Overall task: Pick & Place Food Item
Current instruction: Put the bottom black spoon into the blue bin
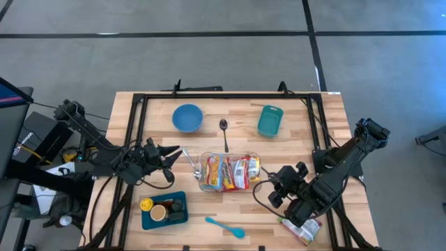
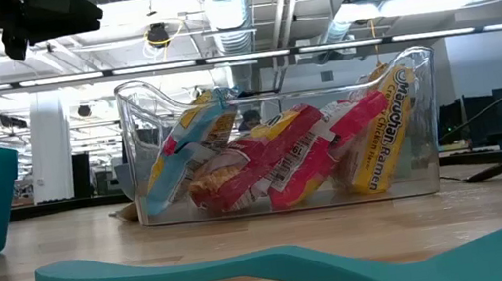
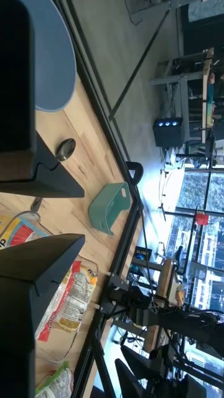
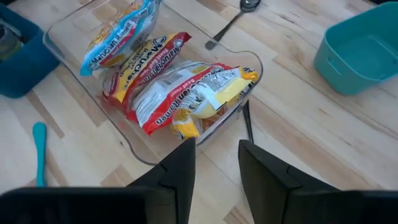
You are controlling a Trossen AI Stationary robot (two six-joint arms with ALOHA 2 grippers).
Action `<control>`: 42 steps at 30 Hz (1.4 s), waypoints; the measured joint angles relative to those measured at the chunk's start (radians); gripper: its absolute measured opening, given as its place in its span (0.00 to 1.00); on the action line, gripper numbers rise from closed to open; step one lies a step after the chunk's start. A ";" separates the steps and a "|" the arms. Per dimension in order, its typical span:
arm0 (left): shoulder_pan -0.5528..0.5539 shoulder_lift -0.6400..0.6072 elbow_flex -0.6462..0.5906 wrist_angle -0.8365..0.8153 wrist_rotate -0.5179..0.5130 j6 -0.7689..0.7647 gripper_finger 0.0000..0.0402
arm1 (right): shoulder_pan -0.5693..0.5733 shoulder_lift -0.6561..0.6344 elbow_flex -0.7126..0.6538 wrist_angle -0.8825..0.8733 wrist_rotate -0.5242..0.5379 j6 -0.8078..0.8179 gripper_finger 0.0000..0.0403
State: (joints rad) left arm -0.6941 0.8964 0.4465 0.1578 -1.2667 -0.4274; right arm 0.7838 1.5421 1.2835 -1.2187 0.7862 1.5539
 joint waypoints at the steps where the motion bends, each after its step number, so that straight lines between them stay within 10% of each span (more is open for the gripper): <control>1: 0.000 0.000 0.000 0.000 0.000 0.000 0.25 | 0.000 0.000 0.000 -0.002 0.001 0.010 0.29; 19: 0.000 0.000 0.000 0.000 0.000 0.000 0.25 | -0.049 0.000 0.000 -0.045 -0.030 0.130 0.29; 35: 0.000 0.000 0.000 0.000 0.000 0.000 0.25 | -0.096 0.000 0.000 -0.099 -0.212 -0.240 0.29; 42: 0.000 0.000 0.000 0.000 0.000 0.000 0.25 | -0.104 -0.043 -0.114 -0.127 -0.214 -0.152 0.29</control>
State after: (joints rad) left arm -0.6941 0.8967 0.4465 0.1577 -1.2667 -0.4271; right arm 0.6798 1.4991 1.1695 -1.3453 0.5721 1.4021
